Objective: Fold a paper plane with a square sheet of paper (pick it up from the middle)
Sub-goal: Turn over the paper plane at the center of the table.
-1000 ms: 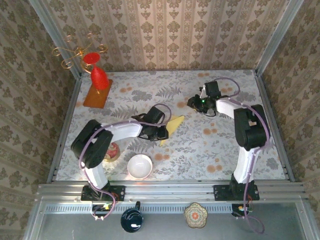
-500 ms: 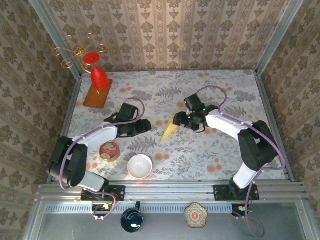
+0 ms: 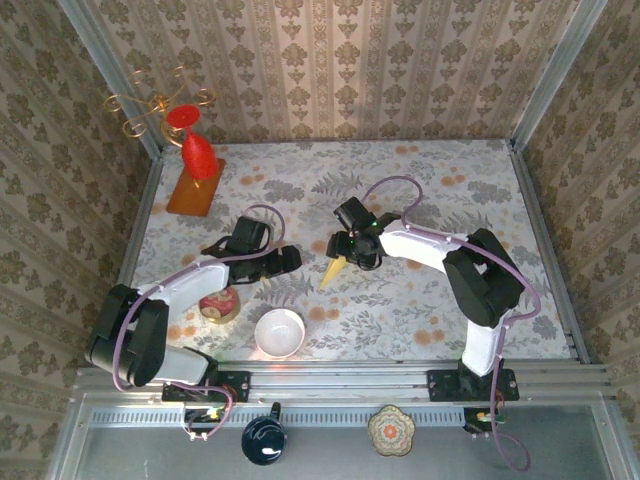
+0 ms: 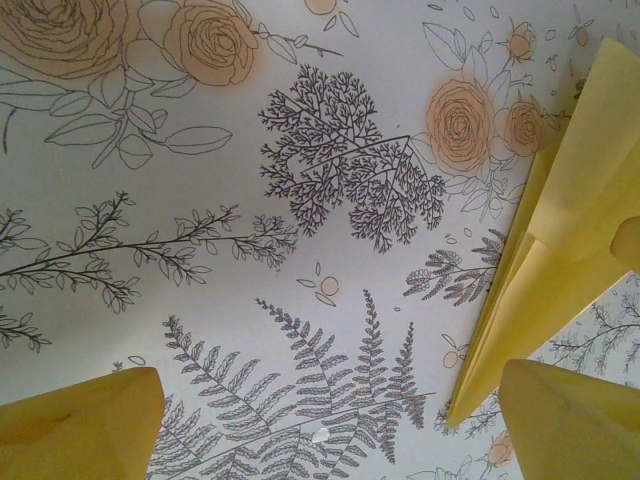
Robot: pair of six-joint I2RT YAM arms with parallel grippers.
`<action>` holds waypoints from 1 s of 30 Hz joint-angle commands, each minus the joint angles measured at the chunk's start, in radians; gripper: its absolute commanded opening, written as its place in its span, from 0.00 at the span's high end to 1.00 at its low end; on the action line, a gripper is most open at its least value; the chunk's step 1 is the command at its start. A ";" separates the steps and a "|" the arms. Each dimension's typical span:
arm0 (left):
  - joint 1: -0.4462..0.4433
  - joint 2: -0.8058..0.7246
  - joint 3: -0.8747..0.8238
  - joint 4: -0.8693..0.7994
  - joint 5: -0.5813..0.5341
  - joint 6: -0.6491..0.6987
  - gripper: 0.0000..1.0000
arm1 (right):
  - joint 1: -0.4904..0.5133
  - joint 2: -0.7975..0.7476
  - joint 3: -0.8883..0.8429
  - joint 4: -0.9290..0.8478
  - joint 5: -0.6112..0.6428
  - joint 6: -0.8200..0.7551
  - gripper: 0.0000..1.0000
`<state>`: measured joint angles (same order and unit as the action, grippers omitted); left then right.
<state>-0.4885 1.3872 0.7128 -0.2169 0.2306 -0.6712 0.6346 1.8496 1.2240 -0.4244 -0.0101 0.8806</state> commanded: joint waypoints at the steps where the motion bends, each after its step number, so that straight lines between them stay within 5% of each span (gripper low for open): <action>1: 0.008 -0.001 -0.005 0.014 0.002 0.028 0.11 | -0.003 -0.025 -0.008 -0.051 0.094 0.047 0.35; 21: -0.009 0.110 0.076 0.031 0.070 0.006 0.13 | -0.039 -0.058 -0.100 0.012 0.059 0.125 0.76; 30: 0.027 0.094 0.037 0.105 0.116 -0.069 0.15 | -0.079 -0.116 -0.174 0.187 -0.037 0.061 0.97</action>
<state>-0.4755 1.4925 0.7654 -0.1551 0.3107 -0.6956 0.5667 1.7798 1.0641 -0.3302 0.0086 0.9768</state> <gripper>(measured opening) 0.852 0.069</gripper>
